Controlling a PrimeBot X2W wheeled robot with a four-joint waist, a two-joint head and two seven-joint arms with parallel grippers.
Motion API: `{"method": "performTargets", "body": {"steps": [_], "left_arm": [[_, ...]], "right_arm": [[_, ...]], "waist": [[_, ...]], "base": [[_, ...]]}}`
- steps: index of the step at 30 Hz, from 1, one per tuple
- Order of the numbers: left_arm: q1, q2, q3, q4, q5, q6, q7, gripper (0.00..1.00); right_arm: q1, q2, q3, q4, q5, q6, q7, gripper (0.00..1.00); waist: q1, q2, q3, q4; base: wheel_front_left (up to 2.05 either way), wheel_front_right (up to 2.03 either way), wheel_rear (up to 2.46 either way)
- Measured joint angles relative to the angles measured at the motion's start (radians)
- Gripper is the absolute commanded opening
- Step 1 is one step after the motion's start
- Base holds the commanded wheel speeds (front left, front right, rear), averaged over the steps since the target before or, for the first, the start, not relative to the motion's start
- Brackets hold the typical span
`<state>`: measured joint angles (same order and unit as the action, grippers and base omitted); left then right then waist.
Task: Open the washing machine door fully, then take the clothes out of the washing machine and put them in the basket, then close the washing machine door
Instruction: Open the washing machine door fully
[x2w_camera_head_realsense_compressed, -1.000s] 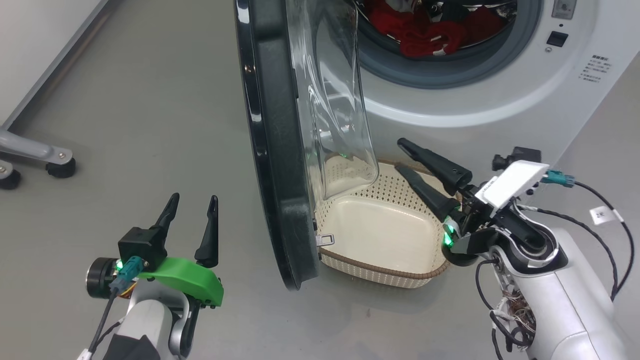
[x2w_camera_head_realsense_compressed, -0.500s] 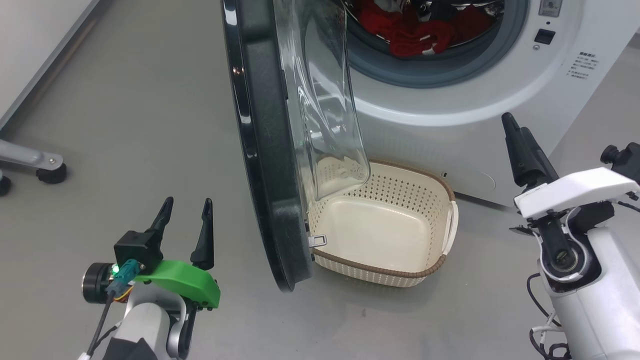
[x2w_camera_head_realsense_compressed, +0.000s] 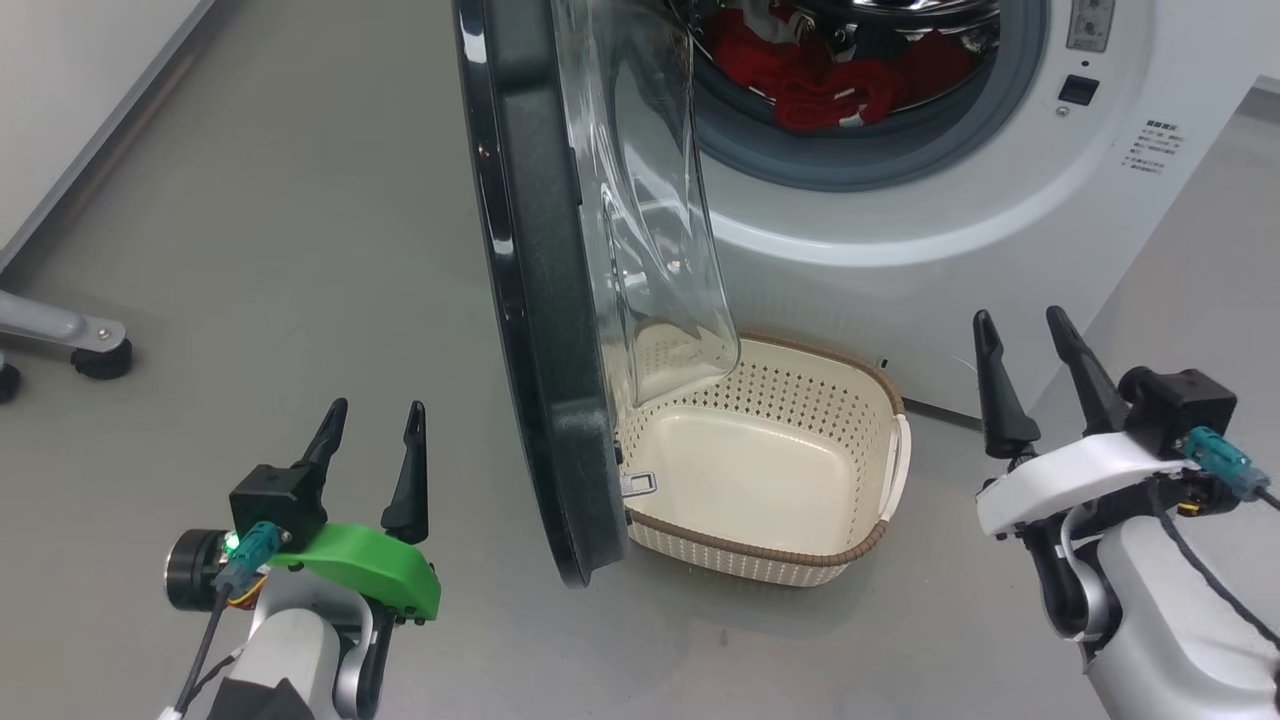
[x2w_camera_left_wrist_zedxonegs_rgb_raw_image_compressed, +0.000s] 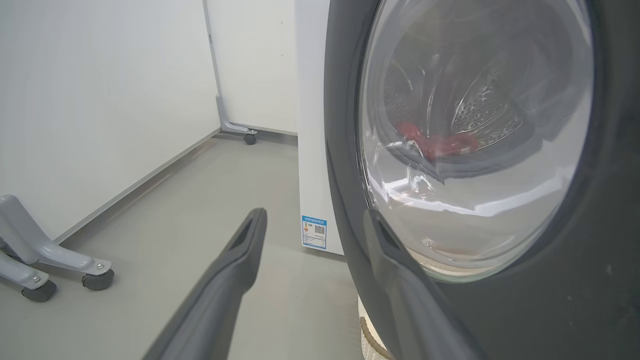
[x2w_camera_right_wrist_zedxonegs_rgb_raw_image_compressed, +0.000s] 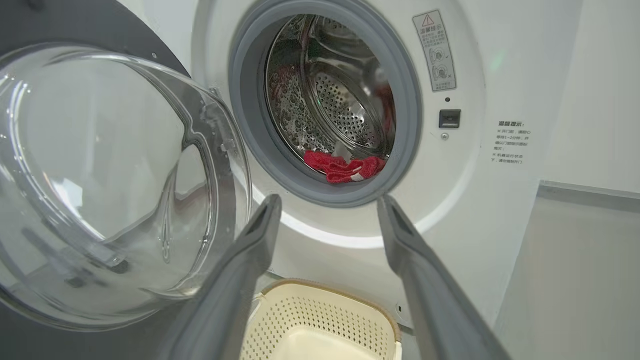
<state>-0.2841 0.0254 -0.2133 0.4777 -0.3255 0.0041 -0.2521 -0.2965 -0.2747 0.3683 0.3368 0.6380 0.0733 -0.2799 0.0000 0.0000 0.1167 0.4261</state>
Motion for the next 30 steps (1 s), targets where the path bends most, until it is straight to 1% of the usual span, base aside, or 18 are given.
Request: {"method": "performTargets", "body": {"steps": [2,7,9,10,13,19,25,30], "left_arm": [[0.002,0.000,0.000,0.001,0.000,0.000,0.000,1.00],[0.003,0.000,0.000,0.004,0.000,0.000,0.000,1.00],[0.004,0.000,0.000,0.004,0.000,0.000,0.000,1.00],[0.004,0.000,0.001,0.004,0.000,0.000,0.000,1.00],[0.006,0.000,0.001,0.004,0.000,0.000,0.000,1.00],[0.016,0.000,0.001,0.009,0.000,0.000,0.000,1.00],[0.019,0.000,0.001,0.010,0.000,0.000,0.000,1.00],[0.019,0.000,0.002,0.010,0.000,0.000,0.000,1.00]], "right_arm": [[0.002,0.014,0.006,0.016,-0.035,-0.025,0.008,1.00],[0.004,0.053,0.001,0.036,-0.088,-0.072,0.019,1.00],[0.004,0.067,-0.023,0.023,-0.108,-0.086,0.019,1.00],[0.004,0.072,-0.034,0.018,-0.118,-0.087,0.019,1.00],[0.004,0.085,-0.045,0.009,-0.157,-0.103,0.019,1.00],[0.010,0.095,-0.047,0.004,-0.224,-0.110,0.019,1.00],[0.025,0.120,-0.055,0.005,-0.263,-0.113,0.019,1.00],[0.040,0.129,-0.071,0.008,-0.273,-0.113,0.019,1.00]], "waist": [[0.0000,0.0000,-0.003,0.000],[0.0000,0.0000,-0.010,-0.002],[0.0000,0.0000,-0.010,-0.003],[0.0000,0.0000,-0.011,-0.004],[0.0000,0.0000,-0.010,-0.005],[0.0000,0.0000,-0.010,-0.007],[0.0000,0.0000,-0.009,-0.008],[0.0000,0.0000,-0.007,-0.009]], "base": [[0.00,0.00,0.00],[0.00,0.00,0.00],[0.00,0.00,0.00],[0.00,0.00,0.00],[0.00,0.00,0.00],[0.00,0.00,0.00],[0.00,0.00,0.00],[0.00,0.00,0.00]]}}
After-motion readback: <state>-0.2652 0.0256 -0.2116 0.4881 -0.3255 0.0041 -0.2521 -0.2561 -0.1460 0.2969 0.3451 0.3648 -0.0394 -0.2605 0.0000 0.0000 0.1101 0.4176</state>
